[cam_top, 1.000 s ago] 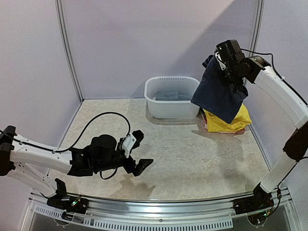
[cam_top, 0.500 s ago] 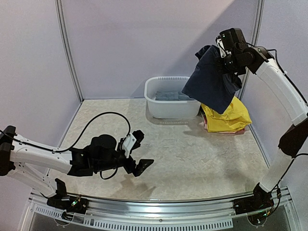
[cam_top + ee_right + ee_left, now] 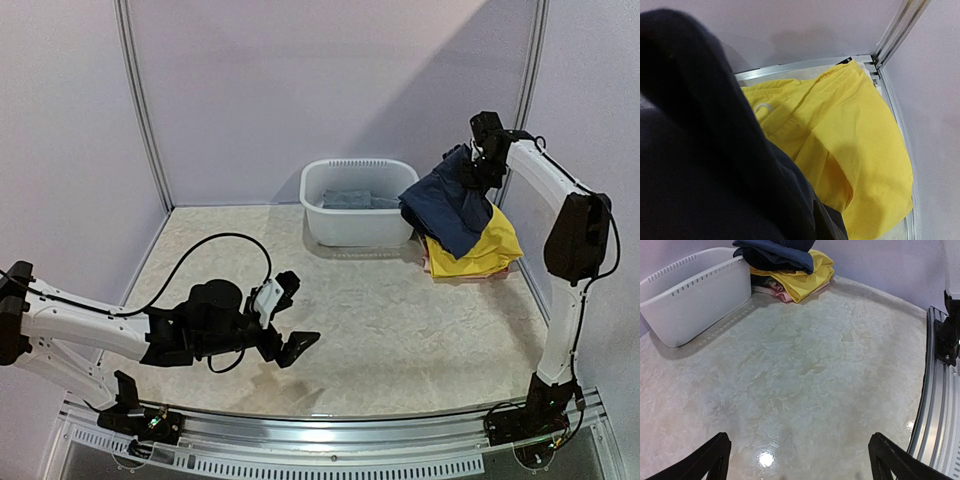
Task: Fold and stack the mixed laundry pile
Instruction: Place the square-folded tank top at the corner of the board.
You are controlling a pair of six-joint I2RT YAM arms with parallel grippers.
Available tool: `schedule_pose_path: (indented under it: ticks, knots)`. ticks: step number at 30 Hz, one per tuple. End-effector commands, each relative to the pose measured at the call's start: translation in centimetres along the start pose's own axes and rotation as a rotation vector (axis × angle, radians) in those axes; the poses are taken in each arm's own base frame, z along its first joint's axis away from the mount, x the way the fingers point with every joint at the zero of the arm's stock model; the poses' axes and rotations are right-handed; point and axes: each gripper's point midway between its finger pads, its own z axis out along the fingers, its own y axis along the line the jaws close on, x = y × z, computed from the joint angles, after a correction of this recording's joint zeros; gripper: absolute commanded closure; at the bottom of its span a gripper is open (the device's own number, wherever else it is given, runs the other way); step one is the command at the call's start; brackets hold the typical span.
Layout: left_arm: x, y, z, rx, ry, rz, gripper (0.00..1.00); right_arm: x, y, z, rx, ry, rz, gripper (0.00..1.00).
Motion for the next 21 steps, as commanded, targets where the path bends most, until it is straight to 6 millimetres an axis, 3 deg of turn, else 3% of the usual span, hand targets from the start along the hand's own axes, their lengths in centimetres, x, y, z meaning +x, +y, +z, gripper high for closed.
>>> schedule_pose_path:
  ticks: [1, 7, 15, 19, 21]
  knots:
    - [0.1, 0.4, 0.1, -0.008, 0.004, -0.015, 0.02, -0.9, -2.5, 2.8, -0.041, 0.022, 0.117, 1.0]
    - [0.3, 0.5, 0.1, -0.013, 0.013, -0.012, 0.02, 1.3, -6.4, 6.7, -0.027, 0.117, 0.212, 1.0]
    - [0.5, 0.4, 0.5, -0.011, 0.026, -0.009, 0.02, 3.4, -10.0, 9.0, 0.021, 0.188, 0.293, 1.0]
    - [0.6, 0.5, 0.5, -0.012, 0.028, -0.011, 0.02, 4.1, -10.4, 9.8, 0.017, 0.205, 0.307, 1.0]
    - [0.6, 0.5, 0.5, -0.013, 0.028, -0.01, 0.02, 4.6, -10.6, 10.3, 0.02, 0.217, 0.312, 0.95]
